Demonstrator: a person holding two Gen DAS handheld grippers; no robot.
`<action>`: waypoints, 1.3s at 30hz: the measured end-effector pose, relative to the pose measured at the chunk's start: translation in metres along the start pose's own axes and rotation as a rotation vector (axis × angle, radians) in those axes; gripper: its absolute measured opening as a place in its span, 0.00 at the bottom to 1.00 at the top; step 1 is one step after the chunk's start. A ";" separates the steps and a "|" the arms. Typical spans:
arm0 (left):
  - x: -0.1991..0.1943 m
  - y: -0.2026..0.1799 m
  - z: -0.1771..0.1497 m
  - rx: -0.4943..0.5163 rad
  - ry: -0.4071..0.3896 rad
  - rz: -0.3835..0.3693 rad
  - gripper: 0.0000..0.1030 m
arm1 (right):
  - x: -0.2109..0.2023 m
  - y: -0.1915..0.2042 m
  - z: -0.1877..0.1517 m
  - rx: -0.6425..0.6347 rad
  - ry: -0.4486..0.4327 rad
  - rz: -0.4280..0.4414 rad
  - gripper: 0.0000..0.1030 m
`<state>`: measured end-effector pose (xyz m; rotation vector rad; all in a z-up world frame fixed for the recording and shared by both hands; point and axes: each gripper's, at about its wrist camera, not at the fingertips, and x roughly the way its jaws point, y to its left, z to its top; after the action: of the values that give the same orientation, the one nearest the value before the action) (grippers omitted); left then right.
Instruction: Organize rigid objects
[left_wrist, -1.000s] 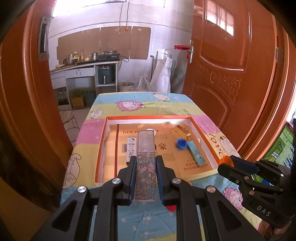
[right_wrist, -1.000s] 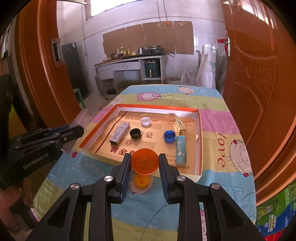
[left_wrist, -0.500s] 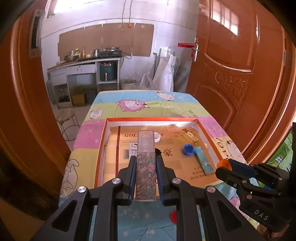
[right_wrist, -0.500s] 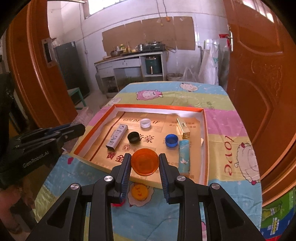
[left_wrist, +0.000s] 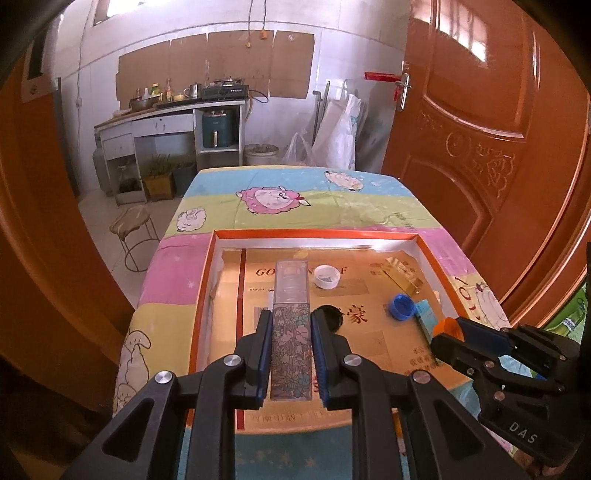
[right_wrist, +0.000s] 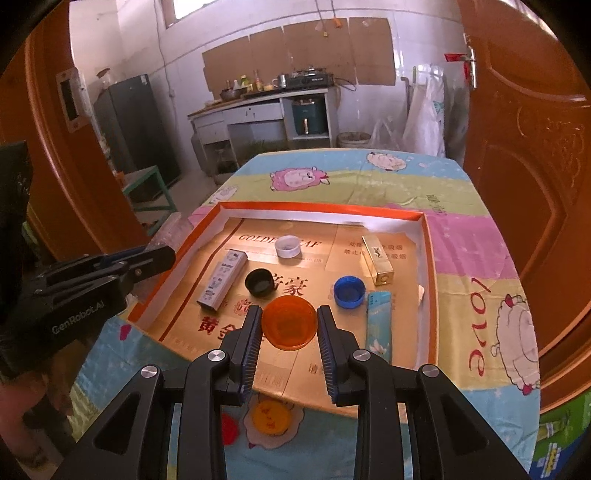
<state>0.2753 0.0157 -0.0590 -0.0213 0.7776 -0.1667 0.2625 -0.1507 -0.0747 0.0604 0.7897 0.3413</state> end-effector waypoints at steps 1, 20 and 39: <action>0.003 0.002 0.001 -0.002 0.004 0.003 0.20 | 0.003 -0.001 0.001 0.000 0.003 0.001 0.30; 0.058 0.025 0.025 -0.019 0.079 0.025 0.20 | 0.050 -0.006 0.025 -0.031 0.056 0.003 0.30; 0.107 0.039 0.037 -0.015 0.142 0.073 0.20 | 0.094 -0.014 0.041 -0.043 0.117 0.011 0.30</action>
<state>0.3818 0.0361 -0.1101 0.0052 0.9201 -0.0936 0.3564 -0.1303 -0.1132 0.0047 0.8973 0.3748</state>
